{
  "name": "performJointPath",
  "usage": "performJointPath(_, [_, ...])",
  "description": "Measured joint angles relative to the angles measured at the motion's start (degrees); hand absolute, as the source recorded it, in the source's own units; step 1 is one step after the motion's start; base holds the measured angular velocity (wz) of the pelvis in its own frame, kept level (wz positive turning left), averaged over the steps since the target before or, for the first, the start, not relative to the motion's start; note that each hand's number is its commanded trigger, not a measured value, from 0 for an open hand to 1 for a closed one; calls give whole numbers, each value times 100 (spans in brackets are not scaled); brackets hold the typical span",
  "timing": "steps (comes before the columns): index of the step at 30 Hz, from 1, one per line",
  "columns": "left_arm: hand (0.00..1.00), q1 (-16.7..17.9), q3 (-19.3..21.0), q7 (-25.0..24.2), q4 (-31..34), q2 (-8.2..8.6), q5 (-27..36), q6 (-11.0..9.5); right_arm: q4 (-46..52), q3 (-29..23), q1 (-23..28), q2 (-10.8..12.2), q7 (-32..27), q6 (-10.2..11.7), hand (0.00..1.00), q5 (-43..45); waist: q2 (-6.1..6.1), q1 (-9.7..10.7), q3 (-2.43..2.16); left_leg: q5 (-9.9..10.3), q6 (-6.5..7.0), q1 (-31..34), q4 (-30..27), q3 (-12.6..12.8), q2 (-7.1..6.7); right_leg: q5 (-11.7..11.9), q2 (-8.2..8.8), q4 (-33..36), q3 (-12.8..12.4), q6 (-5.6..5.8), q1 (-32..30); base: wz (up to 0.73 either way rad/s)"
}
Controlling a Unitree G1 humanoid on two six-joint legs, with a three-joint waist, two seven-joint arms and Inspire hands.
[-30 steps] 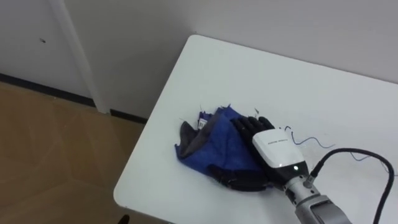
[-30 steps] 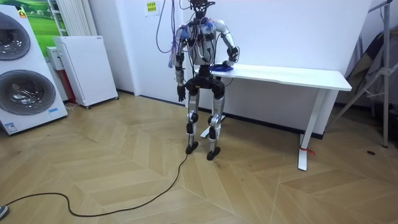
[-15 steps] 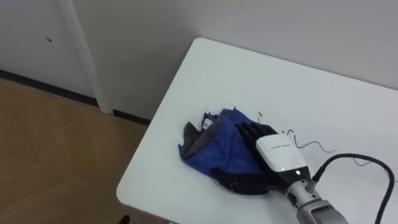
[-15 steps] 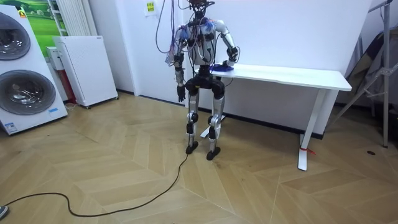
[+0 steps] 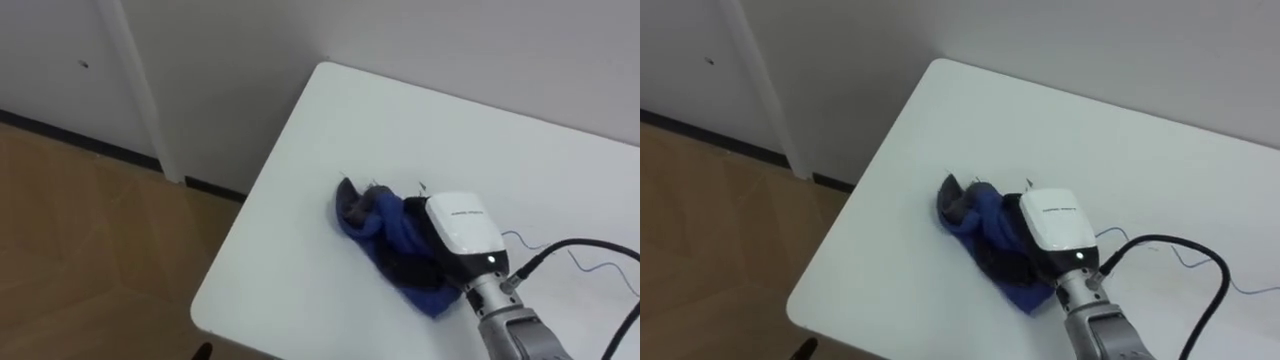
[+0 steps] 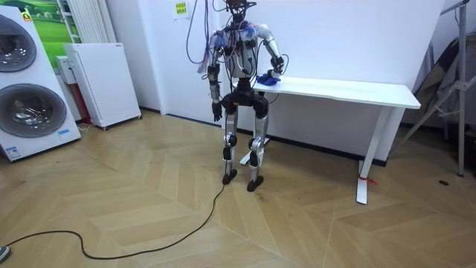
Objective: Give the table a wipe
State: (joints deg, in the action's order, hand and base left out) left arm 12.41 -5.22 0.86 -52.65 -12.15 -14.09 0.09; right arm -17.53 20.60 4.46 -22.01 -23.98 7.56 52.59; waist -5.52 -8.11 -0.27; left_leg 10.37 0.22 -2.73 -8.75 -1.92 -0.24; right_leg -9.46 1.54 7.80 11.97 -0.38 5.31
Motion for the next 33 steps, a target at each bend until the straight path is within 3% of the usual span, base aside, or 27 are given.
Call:
performJointPath(5, [0,15,-4,21,1,0,16,0,-129,-70,110,13,-89,41,100,-367,-20,14,19,17,26,-38,-22,-27,-19,-14,31,-1,86,24,78,7])
performJointPath(8, [0,102,-25,88,0,2,27,31,-352,-179,234,160,-222,59,100,-786,23,48,31,85,61,-93,-99,-68,-41,-39,54,-2,164,64,210,12])
performJointPath(14, [0,231,-186,343,-23,67,-52,297,-753,-283,151,781,-489,-19,100,-1468,204,21,36,210,86,-130,-279,-94,-47,-42,50,6,218,70,324,-5])
performJointPath(19, [0,311,-176,365,51,309,-40,503,-887,-288,-372,1094,-310,-402,100,-1914,463,-18,47,221,80,-81,-322,-61,-21,-42,43,90,234,71,232,-4])
performJointPath(23, [0,410,-162,346,154,373,-34,570,-1284,-477,-920,1015,-175,-381,100,-2227,482,-31,74,166,64,62,-348,-57,-37,-49,56,104,240,58,69,3])
performJointPath(25, [0,562,-71,332,267,362,-2,584,-1785,-690,-1196,857,-218,-225,100,-2421,461,-25,66,162,69,54,-336,-63,-52,-69,68,81,249,66,60,8])
performJointPath(29, [0,745,167,290,288,244,-9,586,-2319,-1190,-1235,520,-335,9,100,-2663,300,139,50,148,87,136,-393,-212,-108,-91,124,70,475,97,74,34])
performJointPath(33, [0,876,745,317,302,191,-23,585,-2958,-2227,-1005,228,-424,44,100,-3007,229,323,21,139,104,116,-392,-125,-132,-90,167,87,537,98,168,26])
